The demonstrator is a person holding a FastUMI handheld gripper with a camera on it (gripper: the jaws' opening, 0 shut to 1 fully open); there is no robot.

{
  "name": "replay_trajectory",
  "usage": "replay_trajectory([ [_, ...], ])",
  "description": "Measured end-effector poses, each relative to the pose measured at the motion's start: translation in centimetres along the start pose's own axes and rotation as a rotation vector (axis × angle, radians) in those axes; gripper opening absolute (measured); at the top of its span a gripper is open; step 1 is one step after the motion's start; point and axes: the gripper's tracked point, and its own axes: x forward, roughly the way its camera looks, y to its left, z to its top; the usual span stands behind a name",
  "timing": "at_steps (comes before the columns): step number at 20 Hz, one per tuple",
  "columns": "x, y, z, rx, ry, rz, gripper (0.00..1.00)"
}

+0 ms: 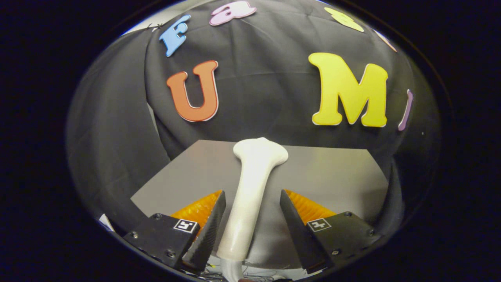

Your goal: Iron the clothes twice with a garment steamer, once on the left side and once on the right side.

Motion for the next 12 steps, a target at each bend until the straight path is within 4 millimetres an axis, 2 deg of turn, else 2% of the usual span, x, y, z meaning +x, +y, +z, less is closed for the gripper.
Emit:
replay_trajectory([
  [2,1.2,0.2,-0.9,0.002,0.034,-0.012,0.87],
  [3,1.4,0.3,-0.5,-0.006,0.022,-0.028,0.87],
  [6,1.2,0.6,-0.9,-0.041,0.059,-0.068,0.85],
  [8,1.8,0.5,-0.8,-0.065,0.068,-0.075,0.84],
  [10,2.1,0.3,-0.6,-0.053,0.076,-0.071,0.75],
  [12,2.4,0.5,-0.6,-0.02,0.086,-0.086,0.55],
])
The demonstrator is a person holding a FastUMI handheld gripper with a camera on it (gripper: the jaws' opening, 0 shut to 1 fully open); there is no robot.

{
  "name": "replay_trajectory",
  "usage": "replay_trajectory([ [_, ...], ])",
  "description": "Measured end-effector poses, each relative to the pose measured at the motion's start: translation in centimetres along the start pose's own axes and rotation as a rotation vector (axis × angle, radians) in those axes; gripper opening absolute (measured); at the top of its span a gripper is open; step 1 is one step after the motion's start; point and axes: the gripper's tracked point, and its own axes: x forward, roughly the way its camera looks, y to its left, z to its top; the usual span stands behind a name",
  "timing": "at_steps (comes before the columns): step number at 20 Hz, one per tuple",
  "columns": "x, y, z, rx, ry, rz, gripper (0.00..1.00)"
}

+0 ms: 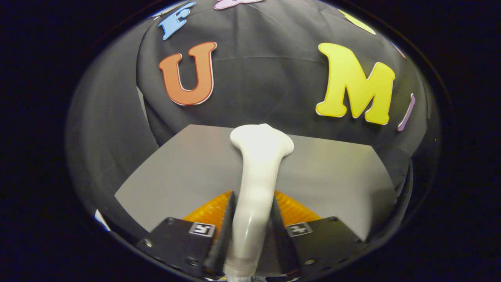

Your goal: Iron the clothes twice with a garment steamer, once on the left side and once on the right side.

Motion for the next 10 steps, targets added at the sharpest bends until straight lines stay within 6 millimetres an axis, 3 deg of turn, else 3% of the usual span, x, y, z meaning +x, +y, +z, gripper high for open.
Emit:
replay_trajectory([
  [1,-0.1,0.2,0.1,-0.002,0.0,0.004,0.45],
  [5,-1.1,1.1,0.6,0.056,-0.011,0.065,0.37],
  [7,-3.0,0.5,2.0,0.047,-0.089,0.049,0.34],
  [10,-6.4,1.3,2.8,0.025,-0.146,0.091,0.33],
])
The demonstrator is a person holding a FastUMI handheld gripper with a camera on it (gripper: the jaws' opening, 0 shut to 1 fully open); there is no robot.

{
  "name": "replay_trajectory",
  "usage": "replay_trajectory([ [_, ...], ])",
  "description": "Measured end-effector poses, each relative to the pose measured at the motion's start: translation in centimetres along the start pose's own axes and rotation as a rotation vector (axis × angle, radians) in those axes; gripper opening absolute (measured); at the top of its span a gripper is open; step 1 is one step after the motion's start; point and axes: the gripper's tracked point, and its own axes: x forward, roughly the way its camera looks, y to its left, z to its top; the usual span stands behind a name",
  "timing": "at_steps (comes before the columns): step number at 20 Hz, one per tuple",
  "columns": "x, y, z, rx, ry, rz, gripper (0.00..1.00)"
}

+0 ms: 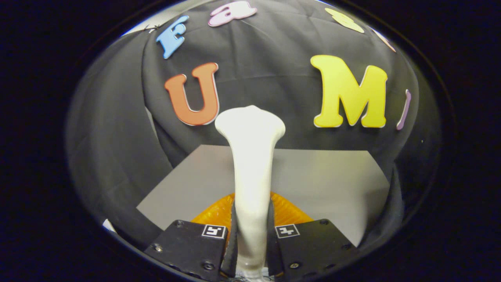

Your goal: Iron the clothes twice with a garment steamer, once on the left side and once on the right side.

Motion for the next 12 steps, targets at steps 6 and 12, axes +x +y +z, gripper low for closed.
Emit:
replay_trajectory([
  [6,-6.7,0.1,1.7,0.03,-0.083,0.063,0.32],
  [12,-16.0,-1.2,3.6,-0.027,-0.215,0.114,0.32],
])
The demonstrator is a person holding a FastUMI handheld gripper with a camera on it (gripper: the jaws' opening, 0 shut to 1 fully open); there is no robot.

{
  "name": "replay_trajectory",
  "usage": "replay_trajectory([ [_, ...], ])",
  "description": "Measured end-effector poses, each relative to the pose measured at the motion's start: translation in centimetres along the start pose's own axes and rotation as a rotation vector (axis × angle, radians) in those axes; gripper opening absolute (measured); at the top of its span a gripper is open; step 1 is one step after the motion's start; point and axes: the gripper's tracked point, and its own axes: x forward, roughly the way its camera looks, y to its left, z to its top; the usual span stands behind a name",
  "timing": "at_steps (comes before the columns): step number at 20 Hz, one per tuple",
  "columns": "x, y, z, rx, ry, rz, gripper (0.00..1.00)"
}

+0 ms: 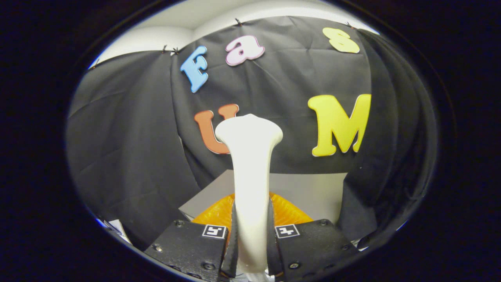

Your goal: Iron the clothes twice with a garment steamer, once on the left side and once on the right side.

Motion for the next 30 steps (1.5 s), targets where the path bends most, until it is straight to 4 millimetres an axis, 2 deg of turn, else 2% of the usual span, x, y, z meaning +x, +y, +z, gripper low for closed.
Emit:
replay_trajectory([
  [7,-12.2,-3.8,4.9,-0.003,-0.187,-0.077,0.32],
  [11,-18.9,-7.5,3.4,-0.057,-0.206,-0.158,0.32],
  [14,-22.4,-10.5,3.5,-0.031,-0.23,-0.203,0.32],
  [16,-25.1,-12.5,5.2,-0.025,-0.29,-0.244,0.32],
  [18,-26.9,-14.0,7.0,-0.024,-0.353,-0.282,0.32],
  [20,-28.2,-16.0,8.4,-0.033,-0.404,-0.34,0.32],
  [22,-28.5,-18.3,9.6,-0.053,-0.439,-0.402,0.32],
  [30,-25.5,-24.8,9.4,-0.051,-0.4,-0.508,0.32],
])
